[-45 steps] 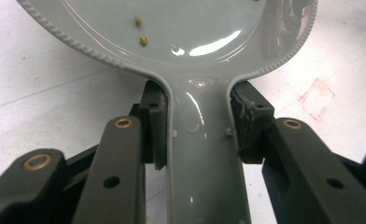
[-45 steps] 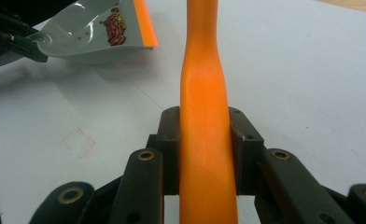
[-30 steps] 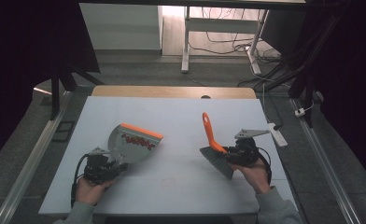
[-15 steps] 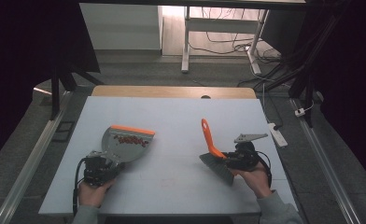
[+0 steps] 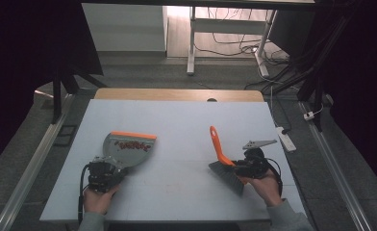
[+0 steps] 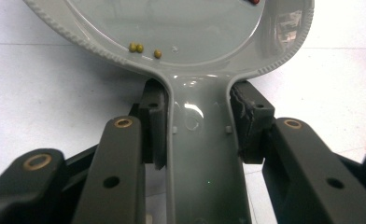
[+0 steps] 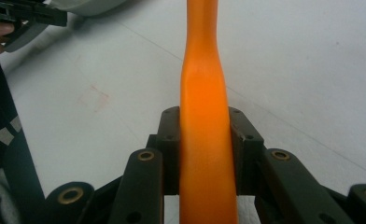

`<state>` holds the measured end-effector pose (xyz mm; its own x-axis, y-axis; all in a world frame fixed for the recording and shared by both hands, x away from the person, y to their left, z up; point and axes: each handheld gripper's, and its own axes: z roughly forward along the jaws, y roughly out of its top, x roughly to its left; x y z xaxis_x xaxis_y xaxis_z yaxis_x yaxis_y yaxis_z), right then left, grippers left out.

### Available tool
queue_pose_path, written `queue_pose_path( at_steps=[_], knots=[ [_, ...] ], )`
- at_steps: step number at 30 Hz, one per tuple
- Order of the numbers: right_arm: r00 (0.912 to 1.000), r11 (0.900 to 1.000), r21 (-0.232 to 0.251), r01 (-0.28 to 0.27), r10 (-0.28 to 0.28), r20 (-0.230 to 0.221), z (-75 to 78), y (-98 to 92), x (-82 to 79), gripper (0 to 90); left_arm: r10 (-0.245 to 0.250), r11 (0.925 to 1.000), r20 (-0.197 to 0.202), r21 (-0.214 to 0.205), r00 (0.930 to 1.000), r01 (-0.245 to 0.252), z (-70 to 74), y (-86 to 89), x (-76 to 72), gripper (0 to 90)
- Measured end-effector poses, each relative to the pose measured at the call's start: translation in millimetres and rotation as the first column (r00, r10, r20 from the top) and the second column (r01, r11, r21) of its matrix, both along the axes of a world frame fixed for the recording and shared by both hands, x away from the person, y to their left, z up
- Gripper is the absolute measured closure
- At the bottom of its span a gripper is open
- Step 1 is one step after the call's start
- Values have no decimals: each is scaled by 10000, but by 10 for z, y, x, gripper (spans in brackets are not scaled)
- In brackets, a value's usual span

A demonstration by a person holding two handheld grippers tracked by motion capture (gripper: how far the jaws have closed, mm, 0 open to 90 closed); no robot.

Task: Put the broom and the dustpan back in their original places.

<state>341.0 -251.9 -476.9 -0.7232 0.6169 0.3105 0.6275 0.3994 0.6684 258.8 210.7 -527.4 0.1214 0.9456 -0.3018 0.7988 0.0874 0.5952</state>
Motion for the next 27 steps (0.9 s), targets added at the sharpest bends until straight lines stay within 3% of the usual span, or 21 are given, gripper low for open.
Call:
queue_pose_path(
  at_steps=[6,8,12,15,22,27],
  knots=[
    [9991,9991,-206,372,-376,-200,-67,-45,80,704,-36,9999,-286,163,9996,40,-52,-31,39,615],
    [9987,9986,-263,456,-462,-199,-80,-56,106,701,-16,9999,-286,127,9996,20,-61,-28,44,614],
    [9972,9933,-889,738,-742,-17,-111,-77,155,671,-7,9999,-271,131,9996,11,-64,-31,43,611],
    [9966,9927,-907,789,-806,-159,-150,-120,207,655,-14,10000,-231,97,9997,16,-57,-29,43,600],
    [9947,9861,-1349,975,-1010,-196,-224,-163,301,558,-82,9999,-227,115,9997,85,-55,-25,46,533],
    [9930,9802,-1641,1112,-1162,-215,-263,-183,333,517,-166,9999,-233,45,9996,167,-56,-15,43,399]
  ],
)
